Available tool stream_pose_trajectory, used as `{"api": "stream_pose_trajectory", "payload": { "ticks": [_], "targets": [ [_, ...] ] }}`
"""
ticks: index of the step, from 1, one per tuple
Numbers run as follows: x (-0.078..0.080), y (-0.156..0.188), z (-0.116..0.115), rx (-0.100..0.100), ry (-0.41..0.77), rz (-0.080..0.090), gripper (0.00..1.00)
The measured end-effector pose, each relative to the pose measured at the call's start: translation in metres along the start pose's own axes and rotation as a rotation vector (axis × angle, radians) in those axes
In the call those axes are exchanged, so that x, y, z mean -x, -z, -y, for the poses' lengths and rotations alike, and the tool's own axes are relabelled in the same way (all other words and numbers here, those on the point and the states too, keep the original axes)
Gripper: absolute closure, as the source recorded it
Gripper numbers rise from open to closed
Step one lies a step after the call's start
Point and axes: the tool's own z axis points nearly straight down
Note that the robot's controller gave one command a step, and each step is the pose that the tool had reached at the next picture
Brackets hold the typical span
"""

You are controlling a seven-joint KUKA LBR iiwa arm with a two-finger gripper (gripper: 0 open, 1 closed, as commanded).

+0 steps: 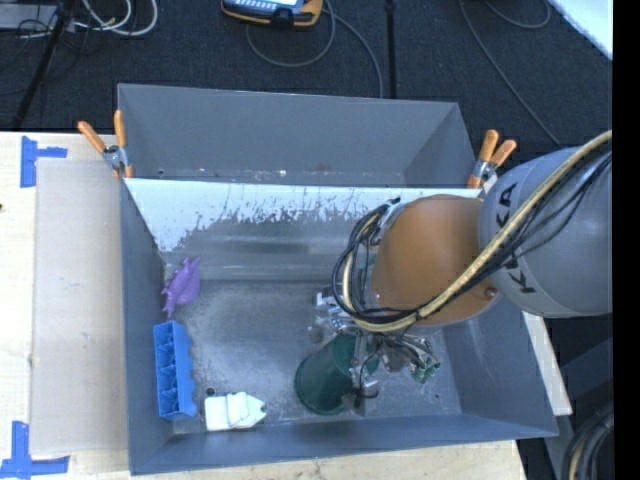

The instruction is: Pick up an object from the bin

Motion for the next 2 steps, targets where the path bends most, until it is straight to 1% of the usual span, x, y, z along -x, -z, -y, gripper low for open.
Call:
{"api": "stream_pose_trajectory", "payload": {
  "ticks": [2],
  "targets": [
    [0.0,0.0,0.0,0.0,-0.001,0.0,1.0]
  ]
}}
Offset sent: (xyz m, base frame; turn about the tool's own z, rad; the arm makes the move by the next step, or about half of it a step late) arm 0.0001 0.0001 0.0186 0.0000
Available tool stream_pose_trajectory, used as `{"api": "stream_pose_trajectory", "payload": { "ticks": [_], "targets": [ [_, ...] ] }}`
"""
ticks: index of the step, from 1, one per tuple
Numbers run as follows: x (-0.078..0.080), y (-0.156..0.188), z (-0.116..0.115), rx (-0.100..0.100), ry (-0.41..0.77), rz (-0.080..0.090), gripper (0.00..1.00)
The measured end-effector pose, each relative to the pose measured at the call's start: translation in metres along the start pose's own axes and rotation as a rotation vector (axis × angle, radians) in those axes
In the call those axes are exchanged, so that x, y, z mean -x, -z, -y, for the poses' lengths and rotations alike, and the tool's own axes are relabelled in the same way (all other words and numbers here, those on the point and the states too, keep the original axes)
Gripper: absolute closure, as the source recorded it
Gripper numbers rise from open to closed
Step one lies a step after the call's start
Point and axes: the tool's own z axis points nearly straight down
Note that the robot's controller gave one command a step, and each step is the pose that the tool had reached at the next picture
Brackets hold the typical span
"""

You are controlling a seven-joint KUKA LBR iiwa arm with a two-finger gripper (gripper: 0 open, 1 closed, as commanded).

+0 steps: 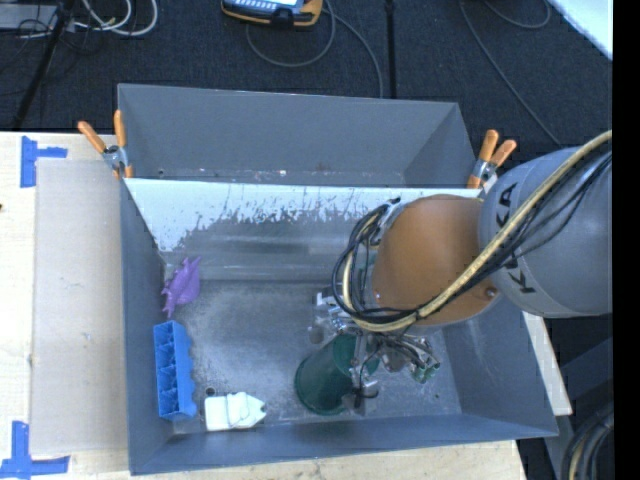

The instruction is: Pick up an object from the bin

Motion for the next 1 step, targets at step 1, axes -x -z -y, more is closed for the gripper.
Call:
{"api": "stream_pose_trajectory", "payload": {
  "ticks": [1],
  "targets": [
    [0.0,0.0,0.0,0.0,0.0,0.0,1.0]
  ]
}}
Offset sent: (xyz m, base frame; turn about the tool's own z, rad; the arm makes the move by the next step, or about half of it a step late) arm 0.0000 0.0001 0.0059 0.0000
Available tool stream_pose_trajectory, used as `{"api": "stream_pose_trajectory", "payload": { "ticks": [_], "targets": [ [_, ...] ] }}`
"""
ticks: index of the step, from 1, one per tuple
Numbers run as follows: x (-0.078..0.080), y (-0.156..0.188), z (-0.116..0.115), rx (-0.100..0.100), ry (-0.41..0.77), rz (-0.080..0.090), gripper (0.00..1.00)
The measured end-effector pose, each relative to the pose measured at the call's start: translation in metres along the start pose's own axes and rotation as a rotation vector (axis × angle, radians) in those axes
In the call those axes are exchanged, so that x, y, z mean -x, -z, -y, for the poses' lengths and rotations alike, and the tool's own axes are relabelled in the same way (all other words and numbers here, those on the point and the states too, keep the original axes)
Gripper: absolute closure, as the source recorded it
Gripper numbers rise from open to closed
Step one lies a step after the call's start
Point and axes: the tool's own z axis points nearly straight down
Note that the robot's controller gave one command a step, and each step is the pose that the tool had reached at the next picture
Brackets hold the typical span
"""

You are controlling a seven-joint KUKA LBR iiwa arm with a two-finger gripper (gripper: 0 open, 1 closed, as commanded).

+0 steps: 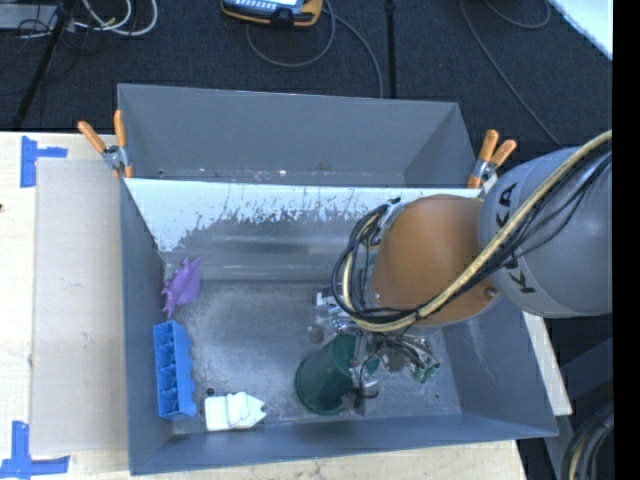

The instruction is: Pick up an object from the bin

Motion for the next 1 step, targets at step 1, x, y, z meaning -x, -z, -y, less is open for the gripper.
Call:
{"api": "stream_pose_trajectory", "payload": {
  "ticks": [1],
  "targets": [
    [0.0,0.0,0.0,0.0,0.0,0.0,1.0]
  ]
}}
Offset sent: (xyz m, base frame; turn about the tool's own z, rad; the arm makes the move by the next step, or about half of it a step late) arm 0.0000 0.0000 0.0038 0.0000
